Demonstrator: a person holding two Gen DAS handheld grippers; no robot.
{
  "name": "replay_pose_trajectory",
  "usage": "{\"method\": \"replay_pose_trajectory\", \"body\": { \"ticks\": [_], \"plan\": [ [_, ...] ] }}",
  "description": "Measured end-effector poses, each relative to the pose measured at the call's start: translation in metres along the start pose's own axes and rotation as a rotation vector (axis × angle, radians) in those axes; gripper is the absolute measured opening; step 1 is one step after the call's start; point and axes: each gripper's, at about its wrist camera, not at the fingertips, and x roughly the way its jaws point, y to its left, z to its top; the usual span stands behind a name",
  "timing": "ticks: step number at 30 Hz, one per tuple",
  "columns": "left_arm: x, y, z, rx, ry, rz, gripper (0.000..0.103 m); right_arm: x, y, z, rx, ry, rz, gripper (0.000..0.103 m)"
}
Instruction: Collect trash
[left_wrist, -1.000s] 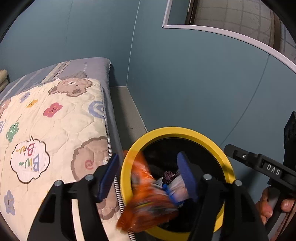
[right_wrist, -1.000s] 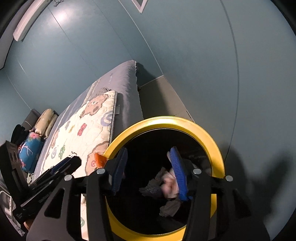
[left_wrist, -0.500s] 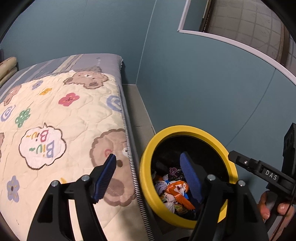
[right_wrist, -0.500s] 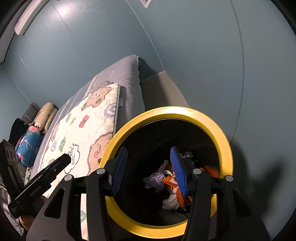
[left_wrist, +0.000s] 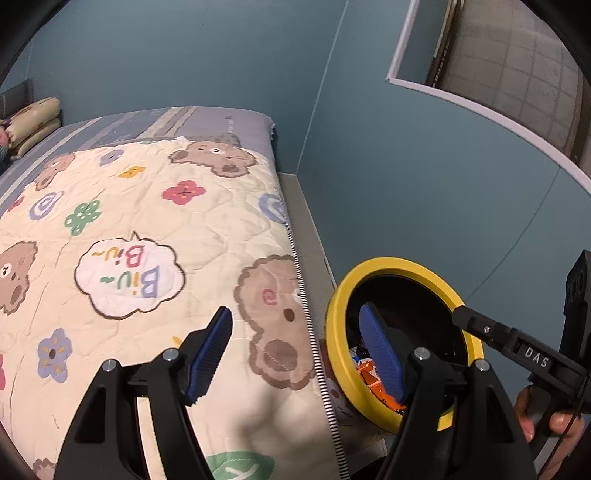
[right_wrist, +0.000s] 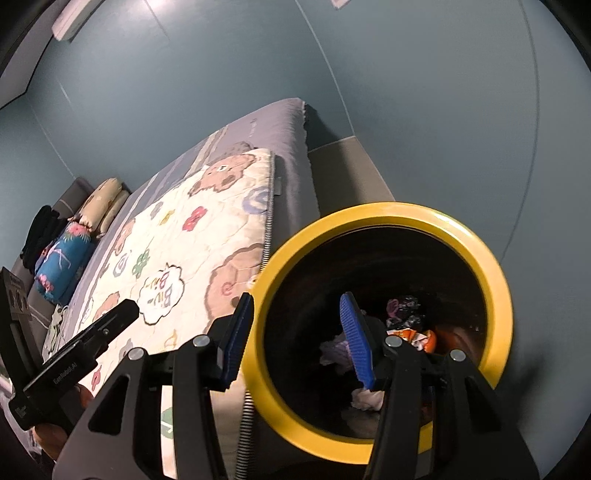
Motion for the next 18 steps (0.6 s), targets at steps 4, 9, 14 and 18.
{"method": "replay_pose_trajectory", "body": {
  "ticks": [4,9,14,18],
  "plan": [
    [-0.016,0.013,0.0,-0.013,-0.024,0.018,0.068,0.0,0.017,-0.004,-0.029,0.01,0.017,0.047],
    [-0.034,0.031,-0.005,-0.038,-0.039,0.039,0.068,-0.001,0.043,-0.009,-0.067,0.017,0.045,0.047],
    [-0.051,0.051,-0.011,-0.062,-0.051,0.065,0.068,-0.003,0.069,-0.014,-0.104,0.019,0.07,0.047],
    [-0.064,0.068,-0.017,-0.078,-0.061,0.093,0.068,-0.003,0.093,-0.019,-0.132,0.028,0.096,0.047]
  ]
}}
